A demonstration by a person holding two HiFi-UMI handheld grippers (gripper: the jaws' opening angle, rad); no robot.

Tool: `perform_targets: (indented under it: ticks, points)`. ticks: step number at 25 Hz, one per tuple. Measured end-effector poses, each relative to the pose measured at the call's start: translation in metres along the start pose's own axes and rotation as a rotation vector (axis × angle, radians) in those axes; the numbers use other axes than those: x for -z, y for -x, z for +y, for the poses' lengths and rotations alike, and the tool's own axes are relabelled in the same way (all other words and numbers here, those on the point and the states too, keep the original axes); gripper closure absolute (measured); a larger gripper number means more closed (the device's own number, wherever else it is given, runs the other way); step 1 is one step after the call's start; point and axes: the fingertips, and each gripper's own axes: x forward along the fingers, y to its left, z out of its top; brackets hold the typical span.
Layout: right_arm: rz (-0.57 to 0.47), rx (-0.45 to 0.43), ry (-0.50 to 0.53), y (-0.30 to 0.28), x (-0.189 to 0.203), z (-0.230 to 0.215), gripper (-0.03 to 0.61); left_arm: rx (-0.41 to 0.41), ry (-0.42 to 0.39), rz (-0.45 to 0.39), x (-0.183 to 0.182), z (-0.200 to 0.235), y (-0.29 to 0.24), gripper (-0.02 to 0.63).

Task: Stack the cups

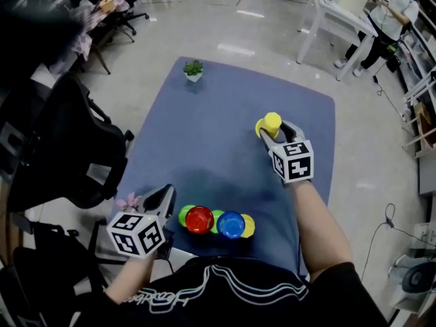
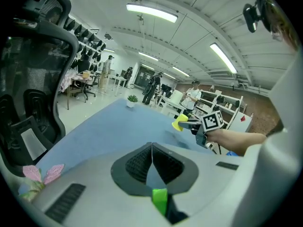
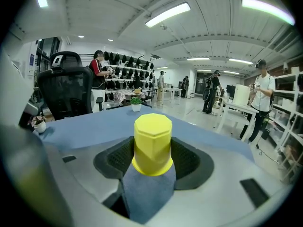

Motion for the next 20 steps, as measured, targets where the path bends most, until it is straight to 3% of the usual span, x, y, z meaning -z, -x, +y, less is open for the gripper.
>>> perform_targets:
  ticks: [20]
  points:
    - [-0.118, -0.047, 0.034, 0.112, -0.060, 0.078, 0.318, 0.094, -0.027, -0.017, -0.009, -0.015, 0.048, 0.588]
